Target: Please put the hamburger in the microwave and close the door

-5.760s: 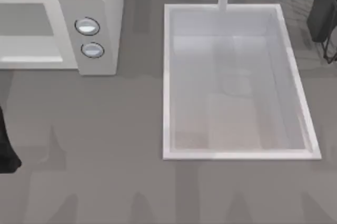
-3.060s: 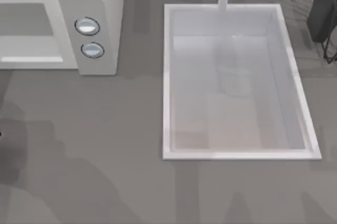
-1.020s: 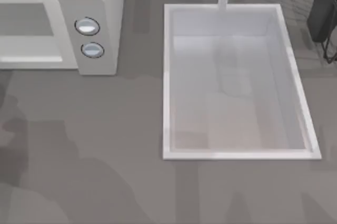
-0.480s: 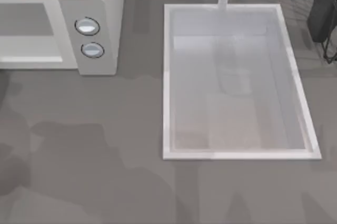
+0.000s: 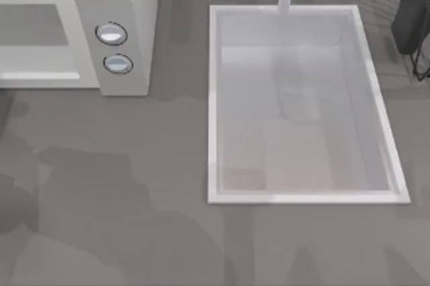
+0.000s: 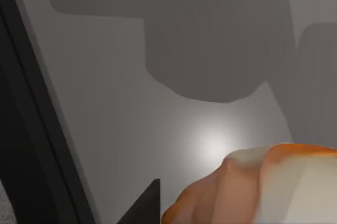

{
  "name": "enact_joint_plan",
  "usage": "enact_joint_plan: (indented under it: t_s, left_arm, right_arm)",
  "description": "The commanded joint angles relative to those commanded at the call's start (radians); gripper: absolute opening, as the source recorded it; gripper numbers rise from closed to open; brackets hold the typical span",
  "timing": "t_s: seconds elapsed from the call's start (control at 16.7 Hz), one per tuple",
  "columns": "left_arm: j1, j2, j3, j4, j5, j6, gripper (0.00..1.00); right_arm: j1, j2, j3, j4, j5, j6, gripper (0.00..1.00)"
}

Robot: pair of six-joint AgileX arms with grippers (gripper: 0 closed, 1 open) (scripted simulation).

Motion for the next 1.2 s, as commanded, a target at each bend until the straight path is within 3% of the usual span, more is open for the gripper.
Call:
enact_joint_plan:
  t_s: [0.24, 0.6, 0.96, 1.2]
  left_arm:
    - [0.013, 0.059, -0.039, 0.271, 0.020, -0.075, 0.00]
    - [0.003, 0.167, -0.139, 0.888, 0.064, -0.230, 0.00]
    - [-0.063, 0.273, -0.285, 1.509, 0.114, -0.382, 0.00]
    - [-0.121, 0.325, -0.374, 1.788, 0.143, -0.452, 0.00]
  right_arm:
    - [0.000, 0.000, 0.000, 0.000, 0.000, 0.000, 1.00]
    - [0.000, 0.000, 0.000, 0.000, 0.000, 0.000, 1.00]
    - [0.000, 0.000, 0.000, 0.000, 0.000, 0.000, 1.00]
    - [0.000, 0.000, 0.000, 0.000, 0.000, 0.000, 1.00]
